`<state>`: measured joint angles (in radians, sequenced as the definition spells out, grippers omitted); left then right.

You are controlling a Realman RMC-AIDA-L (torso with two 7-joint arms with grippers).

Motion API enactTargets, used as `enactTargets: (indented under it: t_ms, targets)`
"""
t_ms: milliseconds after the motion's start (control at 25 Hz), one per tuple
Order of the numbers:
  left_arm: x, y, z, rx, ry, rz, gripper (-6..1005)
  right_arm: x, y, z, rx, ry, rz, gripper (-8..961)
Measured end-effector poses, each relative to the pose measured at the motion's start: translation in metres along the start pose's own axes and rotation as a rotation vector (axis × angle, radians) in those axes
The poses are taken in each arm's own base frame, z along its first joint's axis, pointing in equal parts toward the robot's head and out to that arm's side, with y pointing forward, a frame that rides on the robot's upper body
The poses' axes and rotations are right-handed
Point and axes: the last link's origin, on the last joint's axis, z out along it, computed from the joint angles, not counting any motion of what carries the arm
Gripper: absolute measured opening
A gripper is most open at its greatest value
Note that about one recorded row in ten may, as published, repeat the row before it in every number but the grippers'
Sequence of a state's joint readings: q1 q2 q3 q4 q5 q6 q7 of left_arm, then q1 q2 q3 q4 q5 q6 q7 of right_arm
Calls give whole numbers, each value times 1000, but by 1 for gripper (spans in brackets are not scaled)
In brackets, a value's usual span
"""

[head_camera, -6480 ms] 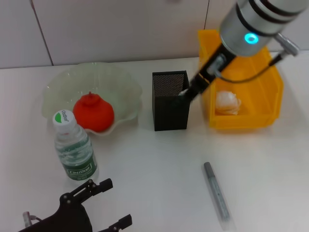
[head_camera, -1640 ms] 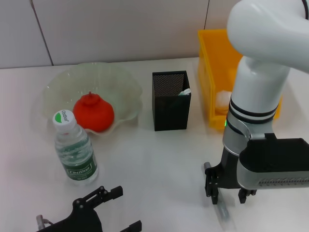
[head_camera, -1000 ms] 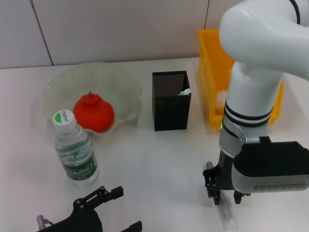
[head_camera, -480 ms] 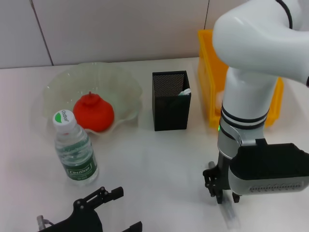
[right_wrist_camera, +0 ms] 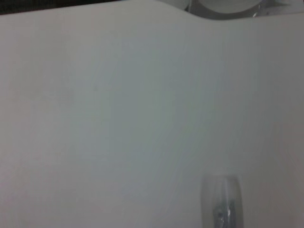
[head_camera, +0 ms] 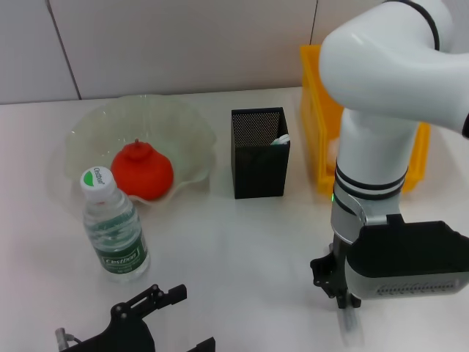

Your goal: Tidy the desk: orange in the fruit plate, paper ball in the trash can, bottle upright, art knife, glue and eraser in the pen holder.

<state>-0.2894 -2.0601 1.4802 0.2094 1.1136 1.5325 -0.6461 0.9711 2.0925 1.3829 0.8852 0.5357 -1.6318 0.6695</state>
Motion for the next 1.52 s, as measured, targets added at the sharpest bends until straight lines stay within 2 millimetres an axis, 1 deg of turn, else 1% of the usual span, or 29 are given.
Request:
enactTargets:
  t_ms: [40,240,920,1120,1200,1280,1320,1360,1400,1480,1520]
  targets:
    - [0,0,0,0,0,0,846,-1,0,1,-8,1,8,135]
    - [0,0,0,-1,1,0,846,-2,-1,-1,-2,4,47,119]
    - [0,1,-1,-1,5,-1,846,-6,-4,-9,22,14,103,116]
    - [1,2,-1,-1,10,-2,846,-11,-6,-20,37,3,163,115]
    - [1,2,-2,-1,12,-3,846,-11,-9,-29,70,11,206,114]
    - [1,2,-2,-1,16,-4,846,-11,-9,-36,87,11,245,114]
    - [1,2,-2,-1,18,-4,846,-11,-9,-36,87,11,245,114]
    - [2,2,-2,2,25,-5,846,-13,-10,-43,104,7,295,113]
    - [2,2,-2,2,25,-5,846,-13,-10,-43,104,7,295,113]
    - [2,2,-4,18,34,-10,846,-14,-13,-55,157,-4,366,113]
    - [2,2,-4,27,37,-14,846,-14,-13,-55,157,-4,366,113]
